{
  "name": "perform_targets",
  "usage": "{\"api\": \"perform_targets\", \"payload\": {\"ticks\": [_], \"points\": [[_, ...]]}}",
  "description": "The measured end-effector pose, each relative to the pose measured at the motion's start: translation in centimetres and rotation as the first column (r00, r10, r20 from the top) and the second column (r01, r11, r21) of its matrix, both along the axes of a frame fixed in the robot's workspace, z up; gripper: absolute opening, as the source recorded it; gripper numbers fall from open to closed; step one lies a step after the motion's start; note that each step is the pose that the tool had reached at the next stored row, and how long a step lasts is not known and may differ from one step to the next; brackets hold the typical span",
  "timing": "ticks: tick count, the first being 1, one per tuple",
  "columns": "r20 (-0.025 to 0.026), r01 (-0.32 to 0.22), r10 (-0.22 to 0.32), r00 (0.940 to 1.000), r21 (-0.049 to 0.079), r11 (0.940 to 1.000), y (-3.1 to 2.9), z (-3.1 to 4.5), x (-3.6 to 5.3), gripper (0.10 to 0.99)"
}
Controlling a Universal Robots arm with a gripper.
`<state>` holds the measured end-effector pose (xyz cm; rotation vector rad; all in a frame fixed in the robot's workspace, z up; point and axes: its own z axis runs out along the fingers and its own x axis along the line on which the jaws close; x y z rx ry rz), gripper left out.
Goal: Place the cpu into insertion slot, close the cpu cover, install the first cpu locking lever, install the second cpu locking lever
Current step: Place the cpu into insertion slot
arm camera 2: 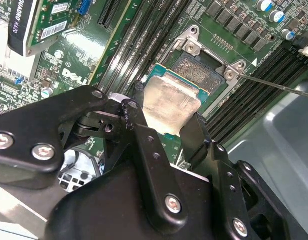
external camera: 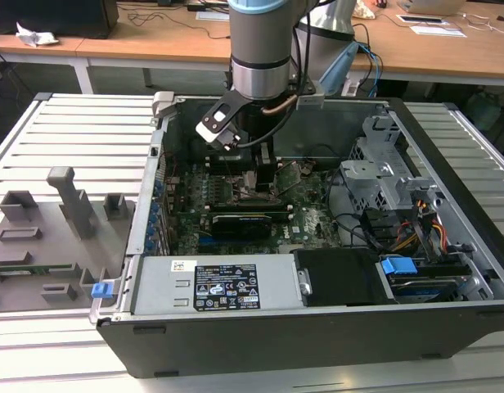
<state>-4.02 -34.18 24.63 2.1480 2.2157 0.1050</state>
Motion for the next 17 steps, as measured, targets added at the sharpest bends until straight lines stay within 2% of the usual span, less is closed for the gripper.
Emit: {"api": "perform_targets", "payload": {"ticks": [17], "points": [[0.0001, 0.000, 0.000, 1.0000, 0.000, 1.0000, 0.25, -0.38, 0.00, 0.533]]}}
